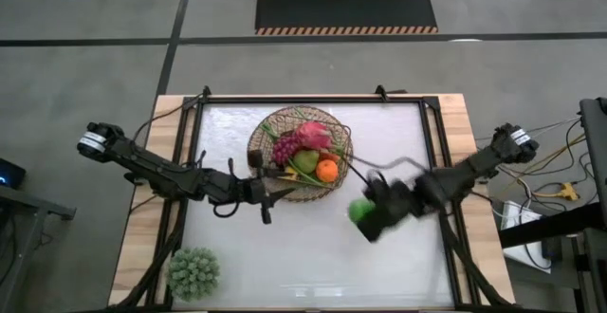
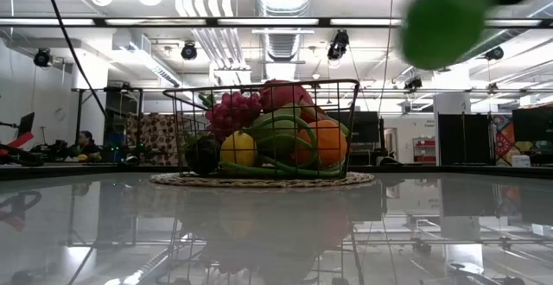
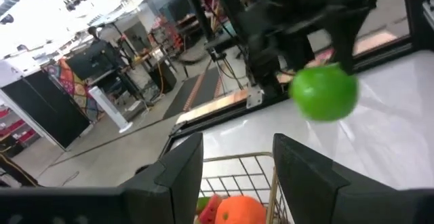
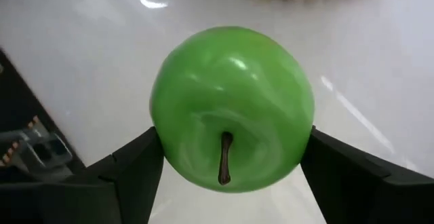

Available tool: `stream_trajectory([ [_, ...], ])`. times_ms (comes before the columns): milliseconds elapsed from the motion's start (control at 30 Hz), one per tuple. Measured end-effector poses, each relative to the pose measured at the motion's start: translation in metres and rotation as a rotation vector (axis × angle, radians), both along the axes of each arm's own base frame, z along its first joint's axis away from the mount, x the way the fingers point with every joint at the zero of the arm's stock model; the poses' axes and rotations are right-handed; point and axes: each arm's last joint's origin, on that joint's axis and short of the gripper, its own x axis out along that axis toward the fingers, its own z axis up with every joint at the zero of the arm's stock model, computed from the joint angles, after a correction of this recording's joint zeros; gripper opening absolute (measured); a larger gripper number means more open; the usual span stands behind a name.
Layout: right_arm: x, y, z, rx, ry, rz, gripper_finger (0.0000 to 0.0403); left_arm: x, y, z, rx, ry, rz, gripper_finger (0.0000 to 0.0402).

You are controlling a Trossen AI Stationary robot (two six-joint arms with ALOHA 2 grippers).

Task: Build produce basket
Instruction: Put the apple into the wire basket

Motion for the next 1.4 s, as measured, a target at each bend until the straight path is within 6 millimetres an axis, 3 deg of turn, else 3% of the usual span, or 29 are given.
stream_trajectory([
  [267,0.056,-0.063,0.066,-0.164,-0.103,0.179,0.0297,-0.028,0.01,0.006,0.051,-0.109,0.008,0.0162],
  [433,0.084,-0.098,0.077,-0.241,-0.023,0.208,0.0297,-0.046,0.017,0.008,0.041,-0.153,0.01,0.0162],
  [800,0.128,-0.15,0.059,-0.234,0.172,0.275,0.0297,-0.066,0.024,0.004,0.025,-0.187,0.012,0.0162],
  [1233,0.149,-0.161,0.015,-0.108,0.289,0.409,0.0298,-0.063,0.022,0.0,0.031,-0.168,0.011,0.0162],
  [1400,0.158,-0.161,-0.002,-0.103,0.328,0.451,0.0327,-0.063,0.023,0.0,0.03,-0.169,0.011,0.0162],
])
